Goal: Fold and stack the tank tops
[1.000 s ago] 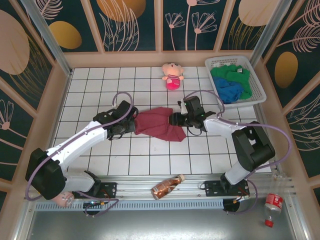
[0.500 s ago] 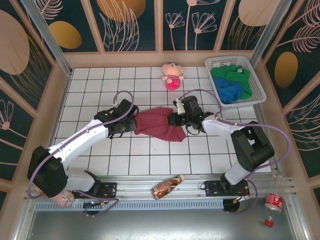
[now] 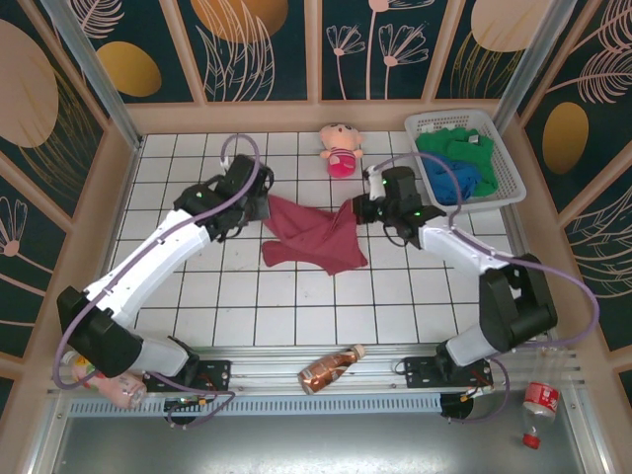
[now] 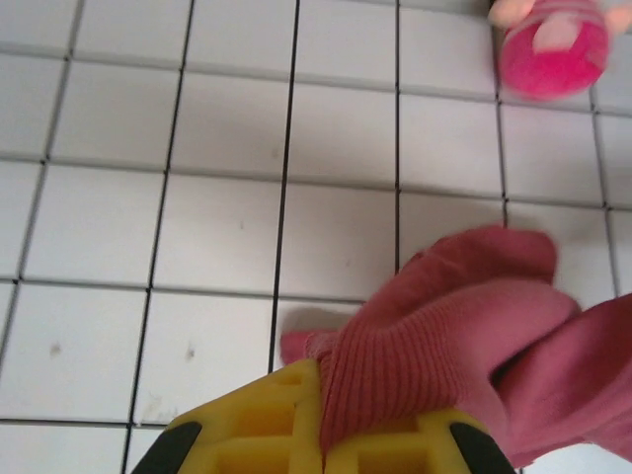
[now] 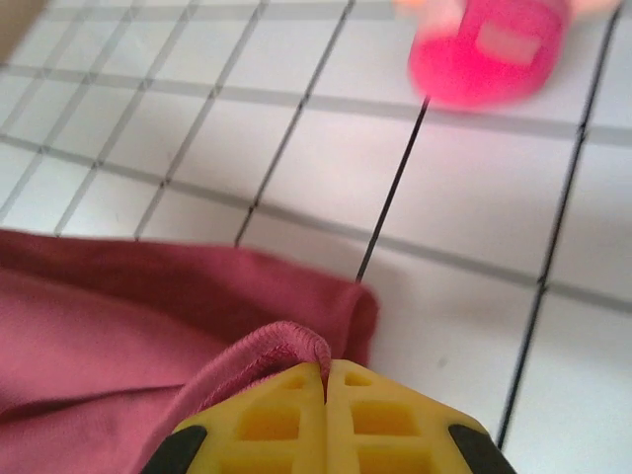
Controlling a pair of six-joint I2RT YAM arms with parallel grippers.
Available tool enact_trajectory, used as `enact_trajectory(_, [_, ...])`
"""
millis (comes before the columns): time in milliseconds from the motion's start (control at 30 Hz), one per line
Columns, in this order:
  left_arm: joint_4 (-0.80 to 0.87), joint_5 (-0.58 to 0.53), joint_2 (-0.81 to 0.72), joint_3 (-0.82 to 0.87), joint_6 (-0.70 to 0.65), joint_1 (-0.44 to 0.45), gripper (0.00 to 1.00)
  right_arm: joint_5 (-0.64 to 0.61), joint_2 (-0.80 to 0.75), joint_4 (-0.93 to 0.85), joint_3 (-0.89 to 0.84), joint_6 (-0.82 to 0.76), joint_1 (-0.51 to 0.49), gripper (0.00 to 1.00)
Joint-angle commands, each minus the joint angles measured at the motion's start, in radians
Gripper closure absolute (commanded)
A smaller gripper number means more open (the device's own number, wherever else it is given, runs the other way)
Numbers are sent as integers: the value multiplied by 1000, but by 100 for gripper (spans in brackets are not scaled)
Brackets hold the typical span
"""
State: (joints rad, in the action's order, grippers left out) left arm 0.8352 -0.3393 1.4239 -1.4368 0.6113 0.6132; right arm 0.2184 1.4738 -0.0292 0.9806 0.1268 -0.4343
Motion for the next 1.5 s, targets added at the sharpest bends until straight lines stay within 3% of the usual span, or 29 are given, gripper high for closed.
enact_trajectory(0, [114, -131, 34, -195, -93, -11, 100, -62, -113, 12, 106, -73, 36, 100])
enact_trajectory(400, [240, -404, 275, -1020, -348, -99, 100, -23, -155, 154, 508, -162, 93, 100])
enact_trajectory(500, [220, -453, 267, -1062, -382, -102, 100, 18, -156, 180, 550, -155, 92, 100])
enact_trajectory(633, [159, -493, 194, -953, -403, -108, 100, 35, -159, 181, 586, -169, 75, 100])
enact_trajectory(867, [54, -286, 181, -801, -333, -285, 100, 56, -17, 280, 636, -150, 61, 100])
enact_trajectory(1067, [39, -135, 334, -893, -336, -425, 100, 69, 236, 345, 811, -123, 57, 100])
enact_trajectory(1233, [51, -54, 472, -1116, -349, -492, 100, 69, 434, 316, 1074, -99, 52, 100])
enact_trajectory(1400, [2, -22, 463, -1131, -358, -523, 100, 99, 557, 214, 1324, -102, 48, 100])
enact_trajectory(1467, [6, -12, 453, -1130, -368, -529, 100, 120, 550, 180, 1325, -110, 48, 100])
